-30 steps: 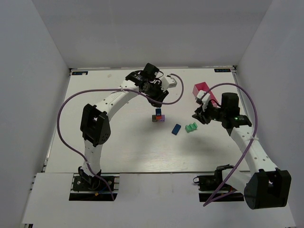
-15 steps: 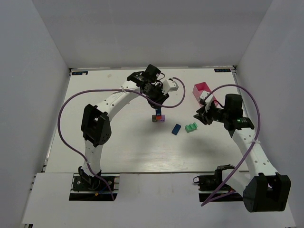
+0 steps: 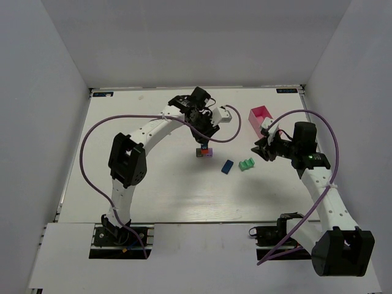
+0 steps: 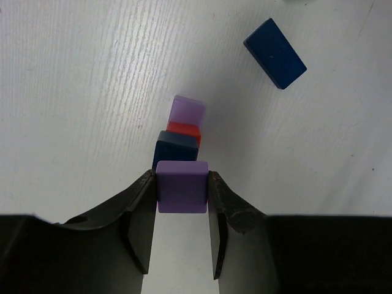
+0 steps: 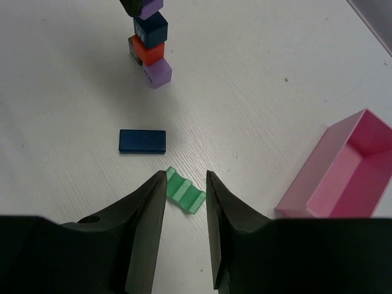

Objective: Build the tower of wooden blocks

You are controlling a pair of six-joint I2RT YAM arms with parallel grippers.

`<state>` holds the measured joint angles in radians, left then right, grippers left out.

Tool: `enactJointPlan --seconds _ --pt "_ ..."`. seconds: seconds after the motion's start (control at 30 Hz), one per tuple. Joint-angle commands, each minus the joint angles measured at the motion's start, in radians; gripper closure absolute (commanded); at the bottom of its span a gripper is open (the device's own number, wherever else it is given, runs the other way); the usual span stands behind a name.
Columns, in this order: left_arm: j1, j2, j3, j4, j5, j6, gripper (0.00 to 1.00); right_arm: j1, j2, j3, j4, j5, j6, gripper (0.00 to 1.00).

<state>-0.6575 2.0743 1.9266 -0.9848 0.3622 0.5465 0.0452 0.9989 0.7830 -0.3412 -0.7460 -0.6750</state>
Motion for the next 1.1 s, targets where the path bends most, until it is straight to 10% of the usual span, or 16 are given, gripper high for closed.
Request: enactJointPlan --seconds 0.0,1.07 --pt "-0.014 -0.006 0.026 -0.006 -0.008 0.021 0.9 -0.01 -0.011 -0.008 0.002 -0.039 -0.011 0.62" --pt "-0.005 0.003 0.064 -0.015 -0.019 0.119 0.87 -0.033 -0.006 -0.019 -0.012 -0.093 -0.034 0.62"
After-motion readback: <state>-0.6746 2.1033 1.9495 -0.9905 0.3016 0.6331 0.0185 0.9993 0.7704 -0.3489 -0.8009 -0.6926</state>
